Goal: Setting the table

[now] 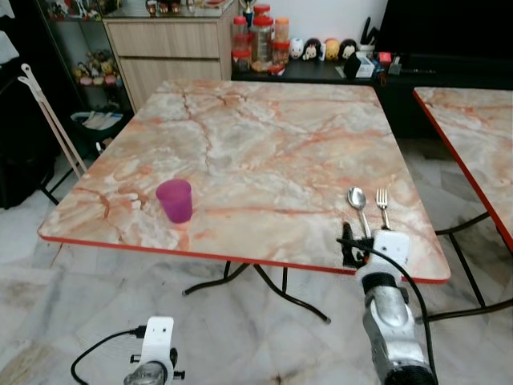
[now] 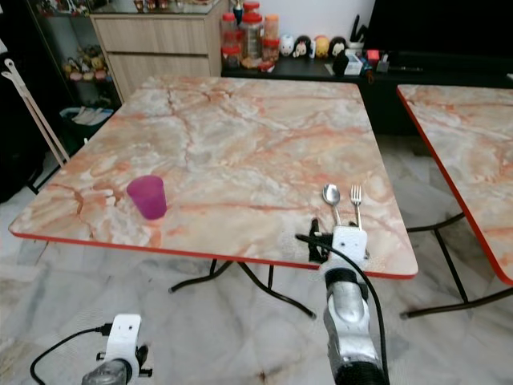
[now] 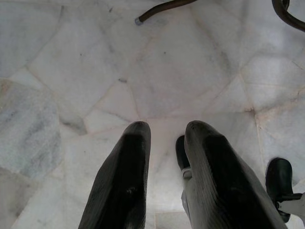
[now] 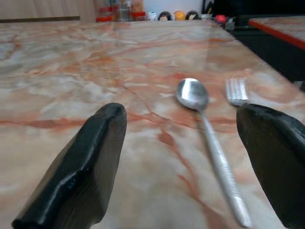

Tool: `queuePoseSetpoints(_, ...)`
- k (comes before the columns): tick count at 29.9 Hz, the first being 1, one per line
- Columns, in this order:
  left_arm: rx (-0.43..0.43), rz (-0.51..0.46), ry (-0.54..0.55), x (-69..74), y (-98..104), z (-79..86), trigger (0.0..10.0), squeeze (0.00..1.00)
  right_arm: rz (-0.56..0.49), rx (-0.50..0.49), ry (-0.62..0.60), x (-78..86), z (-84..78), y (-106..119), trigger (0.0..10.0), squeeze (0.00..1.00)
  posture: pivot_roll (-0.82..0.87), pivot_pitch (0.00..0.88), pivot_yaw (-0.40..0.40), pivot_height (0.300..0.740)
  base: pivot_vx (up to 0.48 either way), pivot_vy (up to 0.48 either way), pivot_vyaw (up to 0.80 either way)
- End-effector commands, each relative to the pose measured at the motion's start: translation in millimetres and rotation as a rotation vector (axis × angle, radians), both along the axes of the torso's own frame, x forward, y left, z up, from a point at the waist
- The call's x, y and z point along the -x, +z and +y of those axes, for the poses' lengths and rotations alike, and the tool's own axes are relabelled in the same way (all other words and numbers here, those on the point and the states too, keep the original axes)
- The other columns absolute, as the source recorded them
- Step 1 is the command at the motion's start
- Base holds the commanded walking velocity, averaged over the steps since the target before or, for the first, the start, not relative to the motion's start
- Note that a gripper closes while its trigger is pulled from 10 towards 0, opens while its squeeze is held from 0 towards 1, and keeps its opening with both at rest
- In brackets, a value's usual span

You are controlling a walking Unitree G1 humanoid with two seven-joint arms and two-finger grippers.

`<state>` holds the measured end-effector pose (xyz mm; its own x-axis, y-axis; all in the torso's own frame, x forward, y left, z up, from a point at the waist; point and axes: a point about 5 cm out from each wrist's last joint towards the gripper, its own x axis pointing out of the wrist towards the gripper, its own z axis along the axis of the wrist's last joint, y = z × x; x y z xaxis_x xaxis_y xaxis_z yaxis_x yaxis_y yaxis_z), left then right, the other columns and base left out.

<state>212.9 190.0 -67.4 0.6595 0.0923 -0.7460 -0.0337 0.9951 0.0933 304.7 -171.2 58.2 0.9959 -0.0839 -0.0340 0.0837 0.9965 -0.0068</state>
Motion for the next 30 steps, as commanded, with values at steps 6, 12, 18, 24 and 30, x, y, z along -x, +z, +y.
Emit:
queuePoseSetpoints(6, -0.008, 0.023, 0.025, 3.9, -2, 3.4, 10.0, 0.0, -0.012, -0.019, 0.054, -10.3, 23.0, 5, 10.0, 0.0, -0.04, 0.0, 0.01, 0.74, 0.0, 0.0, 0.0)
queuePoseSetpoints(12, -0.015, 0.038, 0.025, 7.7, -4, 6.1, 10.0, 0.0, -0.006, -0.023, 0.022, -10.6, 22.0, 3, 10.0, 0.0, -0.04, 0.0, 0.017, 0.74, 0.0, 0.0, 0.0)
queuePoseSetpoints(18, -0.026, 0.051, 0.018, 11.0, -5, 9.3, 10.0, 0.0, -0.018, -0.027, -0.001, -9.9, 15.7, 3, 10.0, 0.0, -0.04, 0.0, 0.02, 0.74, 0.0, 0.0, -0.4)
queuePoseSetpoints(24, -0.031, 0.062, 0.016, 14.0, -7, 10.8, 10.0, 0.0, -0.047, -0.02, 0.01, -9.5, 17.7, 6, 10.0, 0.0, -0.04, 0.0, 0.017, 0.74, 0.0, 0.0, 0.0)
queuePoseSetpoints(30, -0.031, 0.066, 0.017, 15.3, -8, 10.2, 10.0, 0.0, -0.04, -0.036, 0.023, -11.9, 22.4, 6, 10.0, 0.0, -0.03, 0.0, 0.013, 0.74, 0.084, 0.0, -0.18)
